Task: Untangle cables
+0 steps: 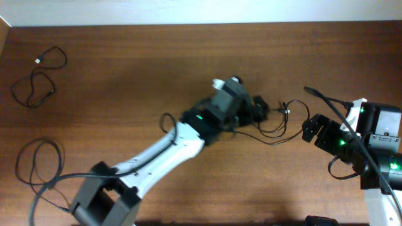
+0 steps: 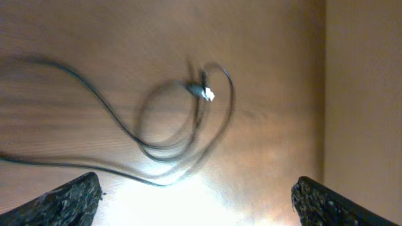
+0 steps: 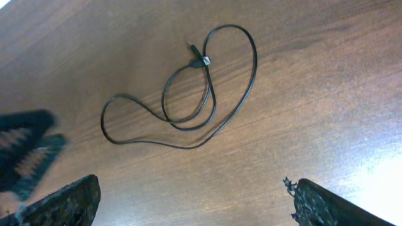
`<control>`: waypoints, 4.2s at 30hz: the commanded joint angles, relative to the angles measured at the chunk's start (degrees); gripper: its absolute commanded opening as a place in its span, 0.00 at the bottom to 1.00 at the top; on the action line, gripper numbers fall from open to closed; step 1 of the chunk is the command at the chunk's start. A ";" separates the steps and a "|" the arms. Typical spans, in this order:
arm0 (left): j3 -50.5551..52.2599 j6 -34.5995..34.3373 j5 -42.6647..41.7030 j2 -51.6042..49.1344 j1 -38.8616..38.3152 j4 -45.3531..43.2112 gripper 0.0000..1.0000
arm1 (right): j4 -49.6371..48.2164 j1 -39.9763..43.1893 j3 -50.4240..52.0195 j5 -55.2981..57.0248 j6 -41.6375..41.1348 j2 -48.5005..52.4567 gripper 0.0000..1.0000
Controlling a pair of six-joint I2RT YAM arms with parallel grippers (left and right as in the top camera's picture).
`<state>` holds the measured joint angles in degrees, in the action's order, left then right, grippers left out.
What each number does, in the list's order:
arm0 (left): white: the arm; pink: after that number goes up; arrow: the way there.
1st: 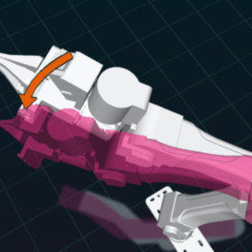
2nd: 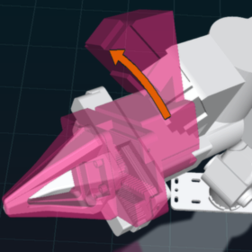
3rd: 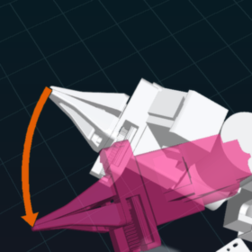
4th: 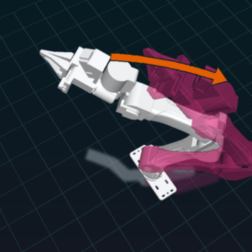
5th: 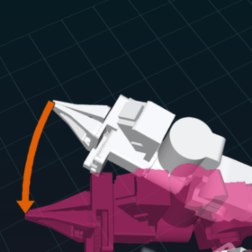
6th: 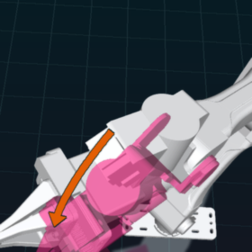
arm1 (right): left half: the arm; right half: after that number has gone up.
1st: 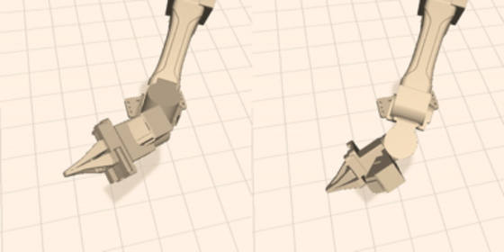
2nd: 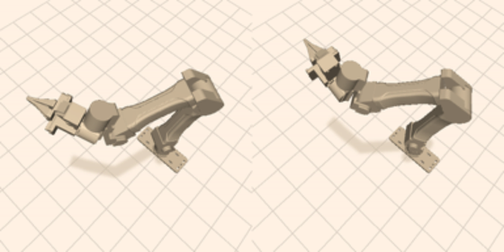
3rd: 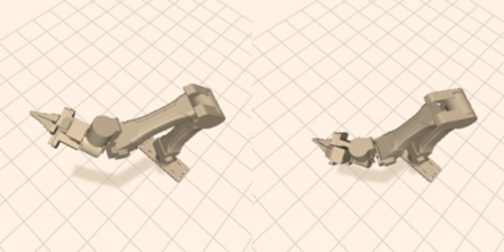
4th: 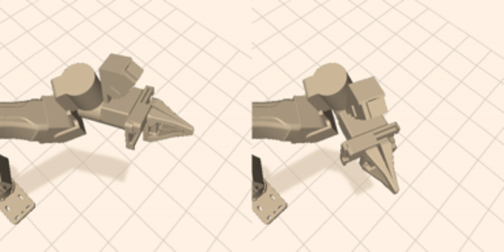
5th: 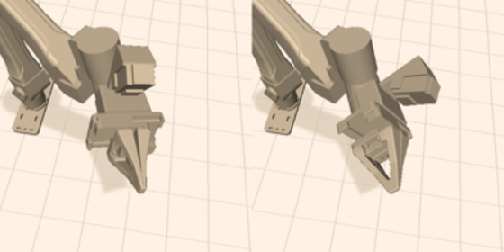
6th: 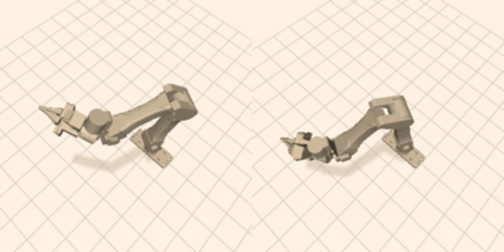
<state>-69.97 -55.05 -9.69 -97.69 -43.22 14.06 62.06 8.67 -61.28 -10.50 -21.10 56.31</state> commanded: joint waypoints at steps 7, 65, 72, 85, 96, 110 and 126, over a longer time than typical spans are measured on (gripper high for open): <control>-0.13 -2.82 6.12 -22.34 -9.57 -29.24 0.00 | 6.01 0.35 -0.04 3.50 -0.37 -5.14 0.83; -0.11 -18.82 25.51 2.62 19.39 37.46 0.99 | 3.74 0.35 -0.02 0.44 -0.39 0.44 0.85; -0.11 -27.80 21.03 -8.72 25.66 36.26 0.99 | 5.03 0.35 -0.02 0.42 -0.37 7.72 0.85; -0.90 -20.31 35.10 -19.61 42.49 39.50 0.00 | 8.02 0.35 -0.02 0.37 1.97 8.35 0.84; -8.00 26.10 23.91 -18.47 66.20 22.21 0.99 | 4.90 0.35 -0.02 -1.55 -2.38 8.35 0.84; -13.07 32.44 -10.12 40.57 63.45 42.16 0.99 | 5.46 0.35 -0.02 -3.43 -1.68 1.49 0.84; -13.07 32.41 -5.51 47.52 63.45 65.81 0.99 | 18.78 0.35 -0.02 -4.68 -1.86 -33.14 0.99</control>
<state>-83.05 -23.33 -15.99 -50.19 20.21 79.79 80.97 8.71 -61.06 -14.68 -23.18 23.51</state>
